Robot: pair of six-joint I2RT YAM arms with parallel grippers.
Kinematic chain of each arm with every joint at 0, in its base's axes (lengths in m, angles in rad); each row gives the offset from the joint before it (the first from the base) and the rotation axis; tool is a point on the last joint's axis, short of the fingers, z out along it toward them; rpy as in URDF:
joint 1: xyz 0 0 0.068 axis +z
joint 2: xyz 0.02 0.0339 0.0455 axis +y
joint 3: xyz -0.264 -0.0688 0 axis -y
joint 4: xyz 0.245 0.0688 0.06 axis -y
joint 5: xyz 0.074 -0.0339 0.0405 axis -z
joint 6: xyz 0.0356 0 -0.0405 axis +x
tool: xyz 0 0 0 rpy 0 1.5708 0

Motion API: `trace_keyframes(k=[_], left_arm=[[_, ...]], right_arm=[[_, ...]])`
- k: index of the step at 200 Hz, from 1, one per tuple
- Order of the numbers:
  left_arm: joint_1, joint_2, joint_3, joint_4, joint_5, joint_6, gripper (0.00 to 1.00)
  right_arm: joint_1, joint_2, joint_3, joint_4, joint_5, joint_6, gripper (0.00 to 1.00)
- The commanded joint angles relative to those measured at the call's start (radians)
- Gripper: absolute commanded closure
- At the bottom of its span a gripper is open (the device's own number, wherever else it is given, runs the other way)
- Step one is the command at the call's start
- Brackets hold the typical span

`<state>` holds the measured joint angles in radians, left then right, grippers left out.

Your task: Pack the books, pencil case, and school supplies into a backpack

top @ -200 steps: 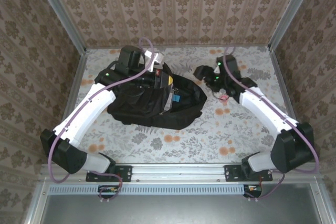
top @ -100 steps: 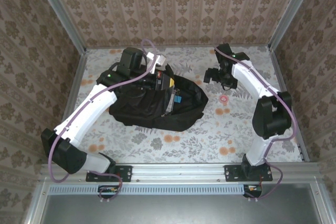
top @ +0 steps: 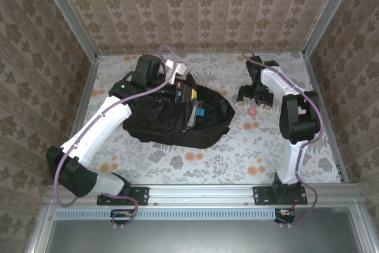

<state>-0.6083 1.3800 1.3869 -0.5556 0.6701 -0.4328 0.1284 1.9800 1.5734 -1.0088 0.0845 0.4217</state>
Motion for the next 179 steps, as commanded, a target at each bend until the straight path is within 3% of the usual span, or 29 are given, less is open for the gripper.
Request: trace_keyframes(k=[1,101,179], left_arm=[[-0.001,-0.045,0.001,0.060,0.045,0.004,1.00],[0.008,-0.055,-0.002,0.070,0.051,-0.002,1.00],[0.013,-0.055,-0.004,0.073,0.052,-0.003,1.00]], right_arm=[[-0.002,0.030,-0.020,0.004,-0.020,0.000,0.00],[-0.015,0.065,-0.102,0.069,-0.075,0.032,0.08],[-0.021,0.075,-0.127,0.097,-0.079,0.039,0.27]])
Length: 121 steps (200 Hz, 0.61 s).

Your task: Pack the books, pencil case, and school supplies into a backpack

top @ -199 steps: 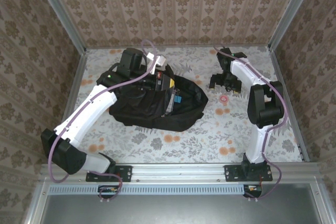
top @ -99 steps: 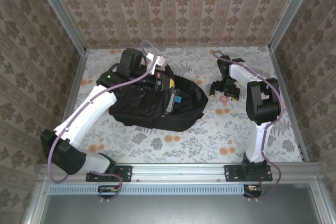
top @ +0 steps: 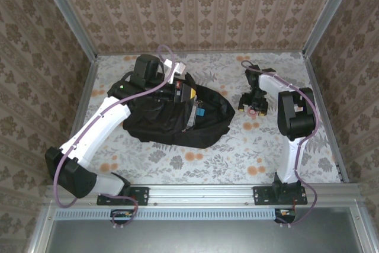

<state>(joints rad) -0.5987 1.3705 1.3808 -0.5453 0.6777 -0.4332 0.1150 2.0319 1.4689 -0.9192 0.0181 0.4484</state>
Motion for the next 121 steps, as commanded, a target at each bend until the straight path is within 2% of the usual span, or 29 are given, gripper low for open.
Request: trace_keyframes(k=[1,72,121], left_arm=[[0.004,-0.045,0.002,0.062,0.044,-0.003,1.00],[0.008,-0.041,0.001,0.067,0.047,-0.008,1.00],[0.015,-0.036,0.001,0.076,0.059,-0.019,1.00]], right_arm=[[-0.007,0.023,-0.023,0.008,-0.013,0.012,0.27],[-0.016,0.004,-0.047,0.028,-0.024,0.015,0.43],[-0.016,-0.024,-0.061,0.038,-0.016,0.024,0.49]])
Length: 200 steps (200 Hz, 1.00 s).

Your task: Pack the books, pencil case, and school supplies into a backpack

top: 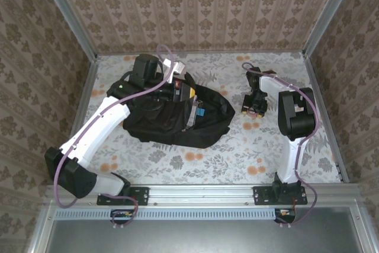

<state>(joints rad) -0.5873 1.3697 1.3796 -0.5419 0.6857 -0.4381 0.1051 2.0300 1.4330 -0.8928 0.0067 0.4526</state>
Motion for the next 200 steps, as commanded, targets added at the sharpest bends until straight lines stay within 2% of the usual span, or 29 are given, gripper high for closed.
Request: trace_keyframes(k=[1,50,103,131,157,200], left_arm=[[0.004,-0.035,0.002,0.073,0.051,-0.013,1.00],[0.006,-0.025,0.021,0.063,0.058,-0.012,1.00],[-0.012,0.006,0.074,0.020,0.056,0.001,1.00],[-0.039,0.035,0.118,-0.014,0.049,0.012,1.00],[-0.078,0.069,0.167,-0.049,0.028,0.023,1.00],[-0.122,0.120,0.229,-0.070,0.024,0.013,1.00]], right_arm=[[-0.006,-0.023,-0.026,0.012,-0.004,0.020,0.48],[-0.004,-0.182,-0.092,0.027,0.039,0.048,0.49],[0.049,-0.454,-0.196,0.051,-0.053,0.048,0.49],[0.117,-0.591,-0.237,0.094,-0.186,0.041,0.48],[0.228,-0.669,-0.241,0.150,-0.265,0.035,0.48],[0.353,-0.618,-0.258,0.305,-0.426,0.053,0.48]])
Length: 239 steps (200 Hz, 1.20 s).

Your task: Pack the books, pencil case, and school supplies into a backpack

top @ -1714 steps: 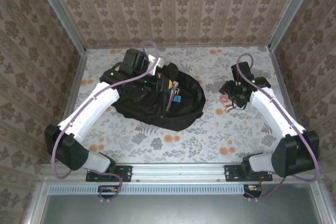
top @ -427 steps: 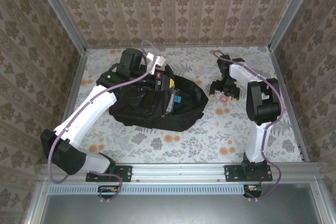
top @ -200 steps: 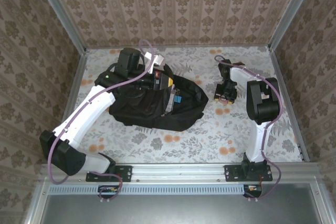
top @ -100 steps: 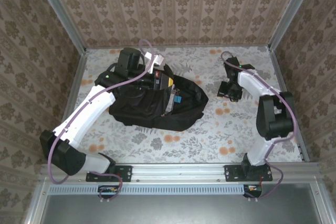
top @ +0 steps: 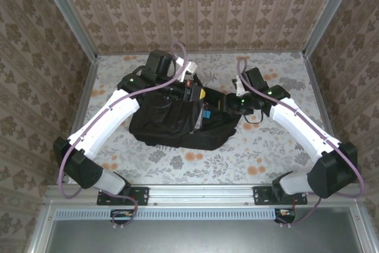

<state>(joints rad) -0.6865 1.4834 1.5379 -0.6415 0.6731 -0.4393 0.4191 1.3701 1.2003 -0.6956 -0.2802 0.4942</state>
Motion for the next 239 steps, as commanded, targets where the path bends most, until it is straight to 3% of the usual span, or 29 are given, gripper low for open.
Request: trace_keyframes(k=[1,77,103,139,152,170,179,239], left_arm=[[-0.023,0.008,0.071,0.029,0.038,0.014,1.00],[-0.058,-0.005,0.040,0.044,0.084,0.026,1.00],[-0.058,-0.021,0.028,0.043,0.085,0.034,1.00],[-0.060,-0.038,0.014,0.042,0.083,0.044,1.00],[-0.060,-0.040,0.008,0.035,0.076,0.051,1.00],[-0.060,-0.045,0.002,0.032,0.072,0.059,1.00],[-0.059,-0.047,-0.004,0.031,0.071,0.060,1.00],[-0.058,-0.054,-0.016,0.027,0.057,0.064,1.00]], right_arm=[[0.041,0.045,-0.024,0.110,-0.141,0.012,0.48],[0.105,0.267,-0.057,0.458,-0.335,0.279,0.46],[0.121,0.390,-0.043,0.638,-0.443,0.457,0.45],[0.171,0.512,-0.037,0.957,-0.471,0.749,0.45],[0.202,0.539,0.009,0.964,-0.471,0.771,0.42],[0.221,0.548,0.054,0.904,-0.443,0.762,0.19],[0.219,0.539,0.045,0.888,-0.423,0.755,0.14],[0.158,0.417,-0.080,0.757,-0.351,0.634,0.07]])
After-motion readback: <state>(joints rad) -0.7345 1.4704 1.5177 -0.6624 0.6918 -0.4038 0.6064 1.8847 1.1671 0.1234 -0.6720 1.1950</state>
